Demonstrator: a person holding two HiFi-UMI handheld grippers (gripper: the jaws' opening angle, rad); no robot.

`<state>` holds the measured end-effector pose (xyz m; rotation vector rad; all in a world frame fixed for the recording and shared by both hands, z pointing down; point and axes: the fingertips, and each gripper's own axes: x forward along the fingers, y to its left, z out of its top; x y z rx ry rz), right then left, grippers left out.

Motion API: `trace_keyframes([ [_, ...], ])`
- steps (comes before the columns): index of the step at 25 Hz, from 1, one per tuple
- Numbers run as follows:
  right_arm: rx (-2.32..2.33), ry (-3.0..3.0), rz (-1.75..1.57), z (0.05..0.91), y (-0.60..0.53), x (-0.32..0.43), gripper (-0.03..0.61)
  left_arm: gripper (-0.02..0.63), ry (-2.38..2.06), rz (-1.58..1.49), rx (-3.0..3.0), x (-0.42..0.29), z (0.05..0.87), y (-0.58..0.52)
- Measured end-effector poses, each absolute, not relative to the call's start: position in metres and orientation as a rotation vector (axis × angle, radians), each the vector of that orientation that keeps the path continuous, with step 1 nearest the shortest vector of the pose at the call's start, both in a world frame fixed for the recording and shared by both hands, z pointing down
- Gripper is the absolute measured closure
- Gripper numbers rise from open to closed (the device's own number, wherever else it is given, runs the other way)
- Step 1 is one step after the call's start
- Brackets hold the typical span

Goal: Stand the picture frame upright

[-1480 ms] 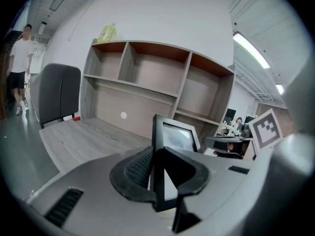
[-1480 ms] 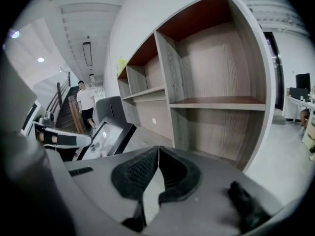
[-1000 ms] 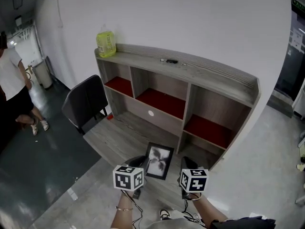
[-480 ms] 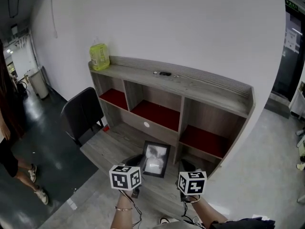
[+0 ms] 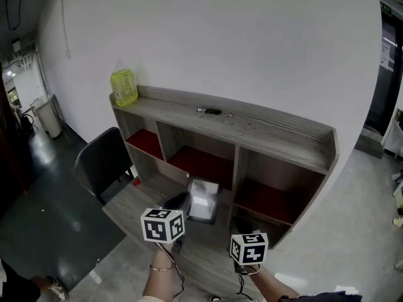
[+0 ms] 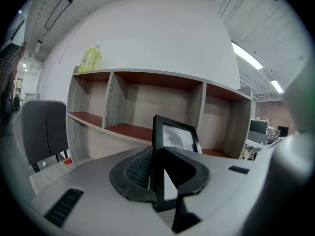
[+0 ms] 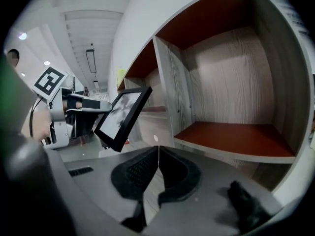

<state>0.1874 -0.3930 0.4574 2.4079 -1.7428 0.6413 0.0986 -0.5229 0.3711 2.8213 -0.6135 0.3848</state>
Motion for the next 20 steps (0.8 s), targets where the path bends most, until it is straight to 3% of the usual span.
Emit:
trace_keyframes([
  [20, 2.45, -1.629, 0.687, 0.457, -0.405, 0.21, 0.546, 0.538, -0.502, 0.227, 2.906, 0.165, 0.305, -0.584],
])
